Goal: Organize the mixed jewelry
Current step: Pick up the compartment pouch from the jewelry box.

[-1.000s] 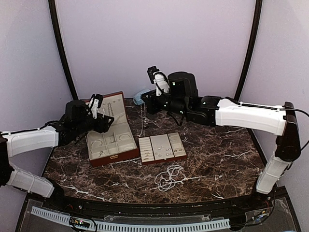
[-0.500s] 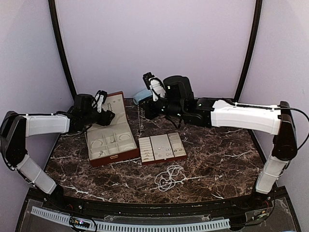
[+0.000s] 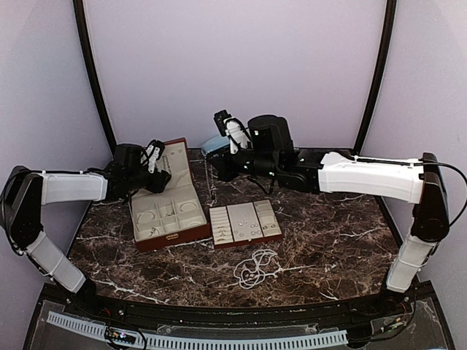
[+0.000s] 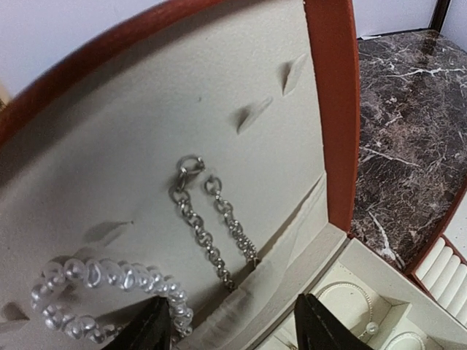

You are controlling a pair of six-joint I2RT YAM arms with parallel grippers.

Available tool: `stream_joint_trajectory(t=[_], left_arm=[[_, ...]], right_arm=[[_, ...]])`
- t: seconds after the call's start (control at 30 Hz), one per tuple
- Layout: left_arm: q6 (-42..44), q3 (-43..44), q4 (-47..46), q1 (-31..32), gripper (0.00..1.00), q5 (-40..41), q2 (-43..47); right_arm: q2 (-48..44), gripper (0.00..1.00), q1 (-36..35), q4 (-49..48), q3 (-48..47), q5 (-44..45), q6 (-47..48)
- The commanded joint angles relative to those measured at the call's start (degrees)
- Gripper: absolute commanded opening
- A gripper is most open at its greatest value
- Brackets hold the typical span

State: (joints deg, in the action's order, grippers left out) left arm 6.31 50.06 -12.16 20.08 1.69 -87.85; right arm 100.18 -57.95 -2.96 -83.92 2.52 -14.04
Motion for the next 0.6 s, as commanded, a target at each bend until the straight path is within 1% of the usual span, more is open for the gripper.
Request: stream_joint_trajectory(t=[0.0, 0.37, 0.47, 0.57], left_arm=[[1.83, -0.7, 0.47, -0.3, 0.61, 1.77, -1.38], [2.48, -1.52, 1.09, 1.27, 0.59, 4.87, -2.9], [3.02, -1.78, 1.05, 2.26, 0.55, 6.29, -3.24], [3.63, -2.32, 0.82, 3.61, 0.47, 8.02, -3.45]], right_arm=[[-1.83, 0.0, 0.21, -3.19, 0.82, -1.15, -0.64], [-2.21, 0.0, 0.21, -4.37, 1.04, -2.26, -0.64], [-2.25, 0.0, 0.21, -4.51, 1.25, -2.26, -0.64], [-2.59, 0.0, 0.21, -4.96, 1.75, -2.26, -0.7]])
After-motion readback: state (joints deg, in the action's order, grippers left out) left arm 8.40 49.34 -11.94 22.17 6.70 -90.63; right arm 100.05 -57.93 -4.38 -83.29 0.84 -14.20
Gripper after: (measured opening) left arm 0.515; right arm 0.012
